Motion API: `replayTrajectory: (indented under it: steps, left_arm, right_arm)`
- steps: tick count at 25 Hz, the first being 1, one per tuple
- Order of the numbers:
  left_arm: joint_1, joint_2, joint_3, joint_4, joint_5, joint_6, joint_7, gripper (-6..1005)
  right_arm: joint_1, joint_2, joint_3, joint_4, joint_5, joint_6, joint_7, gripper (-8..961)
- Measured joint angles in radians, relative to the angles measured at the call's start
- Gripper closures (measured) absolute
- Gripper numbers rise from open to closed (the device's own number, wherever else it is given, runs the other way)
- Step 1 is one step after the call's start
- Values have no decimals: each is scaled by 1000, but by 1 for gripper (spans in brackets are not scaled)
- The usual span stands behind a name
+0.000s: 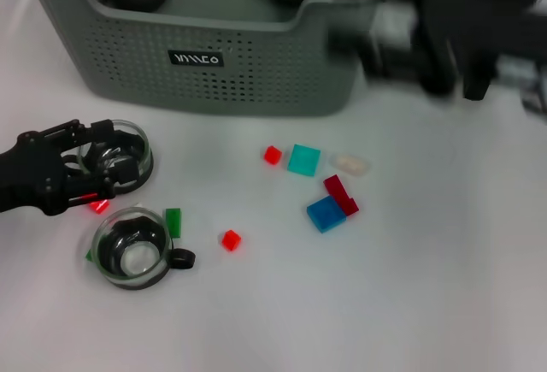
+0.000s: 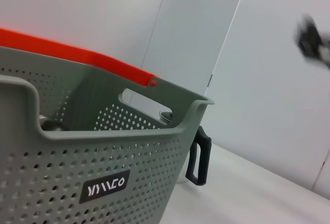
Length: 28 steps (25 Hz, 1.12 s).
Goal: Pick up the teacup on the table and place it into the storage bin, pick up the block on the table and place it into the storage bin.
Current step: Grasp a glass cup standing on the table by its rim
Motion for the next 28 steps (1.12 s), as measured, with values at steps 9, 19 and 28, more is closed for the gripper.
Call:
replayTrajectory:
  steps: [9,19,28]
  left_arm:
    - [-18,16,-1,46,0,34,-67,172]
    - [-142,37,226,551,198,144,-678,173]
    - [-353,16,436,513,483,106,-758,172]
  right_arm:
    - [-134,-4,57,116,-194,20,-95,312]
    - [-76,1,77,132,-269,57,-83,312]
    - [-51,-6,73,187,-271,98,-63,312]
